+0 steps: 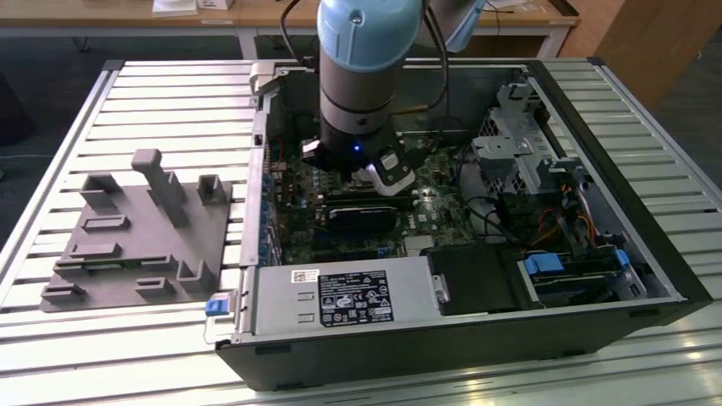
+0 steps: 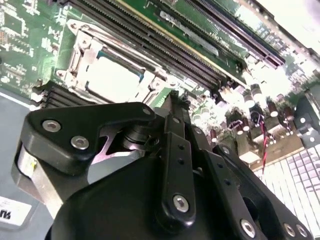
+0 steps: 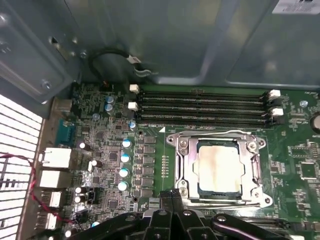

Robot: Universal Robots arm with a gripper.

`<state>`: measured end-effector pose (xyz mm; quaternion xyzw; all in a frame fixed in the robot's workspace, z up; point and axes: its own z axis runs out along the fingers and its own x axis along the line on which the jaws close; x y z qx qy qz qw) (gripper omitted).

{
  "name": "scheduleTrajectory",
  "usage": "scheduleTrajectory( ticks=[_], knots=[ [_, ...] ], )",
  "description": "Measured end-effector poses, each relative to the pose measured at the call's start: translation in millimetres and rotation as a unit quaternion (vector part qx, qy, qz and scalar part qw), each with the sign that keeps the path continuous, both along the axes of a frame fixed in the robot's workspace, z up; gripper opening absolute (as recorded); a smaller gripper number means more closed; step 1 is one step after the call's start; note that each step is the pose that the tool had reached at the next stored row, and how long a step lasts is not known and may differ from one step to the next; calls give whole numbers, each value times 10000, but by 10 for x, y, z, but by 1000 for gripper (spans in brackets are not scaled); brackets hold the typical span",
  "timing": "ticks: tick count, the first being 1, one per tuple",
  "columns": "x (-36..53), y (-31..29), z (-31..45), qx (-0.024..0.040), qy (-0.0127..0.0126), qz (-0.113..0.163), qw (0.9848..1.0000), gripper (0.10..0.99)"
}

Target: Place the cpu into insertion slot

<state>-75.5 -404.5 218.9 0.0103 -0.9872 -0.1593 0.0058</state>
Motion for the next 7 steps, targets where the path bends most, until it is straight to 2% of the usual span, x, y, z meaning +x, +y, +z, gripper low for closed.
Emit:
scheduleTrajectory(
  ticks=[7],
  knots=[
    [0, 0, 20, 1, 0, 0, 10000, 106]
  ],
)
